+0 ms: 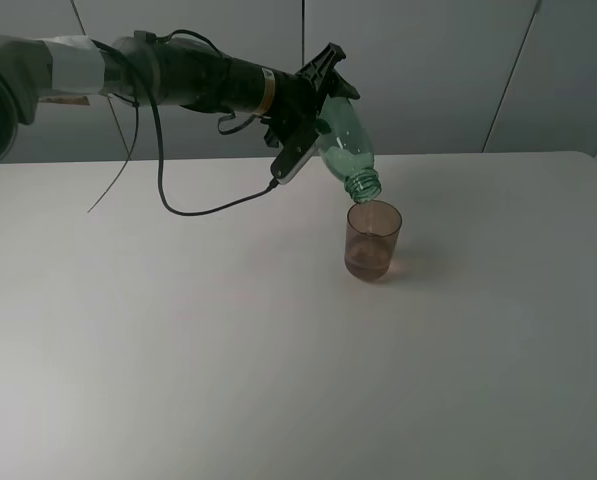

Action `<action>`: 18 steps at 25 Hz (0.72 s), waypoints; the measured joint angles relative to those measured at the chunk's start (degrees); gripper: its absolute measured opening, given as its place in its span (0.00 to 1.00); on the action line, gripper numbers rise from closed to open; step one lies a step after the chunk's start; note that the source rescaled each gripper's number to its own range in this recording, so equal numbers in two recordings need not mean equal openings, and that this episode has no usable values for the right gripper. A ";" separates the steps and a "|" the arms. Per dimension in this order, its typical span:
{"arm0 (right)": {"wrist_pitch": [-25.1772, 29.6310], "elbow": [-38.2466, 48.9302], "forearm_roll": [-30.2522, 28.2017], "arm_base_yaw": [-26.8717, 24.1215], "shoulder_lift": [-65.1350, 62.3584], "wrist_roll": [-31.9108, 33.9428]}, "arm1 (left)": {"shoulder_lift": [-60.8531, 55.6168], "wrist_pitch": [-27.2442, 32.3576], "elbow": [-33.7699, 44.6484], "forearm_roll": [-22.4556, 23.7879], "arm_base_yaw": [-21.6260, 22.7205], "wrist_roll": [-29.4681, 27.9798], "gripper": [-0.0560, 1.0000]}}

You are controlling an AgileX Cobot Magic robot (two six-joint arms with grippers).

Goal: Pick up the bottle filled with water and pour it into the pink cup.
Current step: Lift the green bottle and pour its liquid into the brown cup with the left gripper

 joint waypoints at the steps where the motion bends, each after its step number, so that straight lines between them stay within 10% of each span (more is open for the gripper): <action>1: 0.00 0.00 0.00 0.00 0.00 0.00 | 0.00 0.00 0.00 0.00 0.00 0.08 0.06; 18: 0.00 0.00 0.00 0.00 0.00 0.00 | -1.23 -0.82 0.00 -0.09 0.00 1.14 0.06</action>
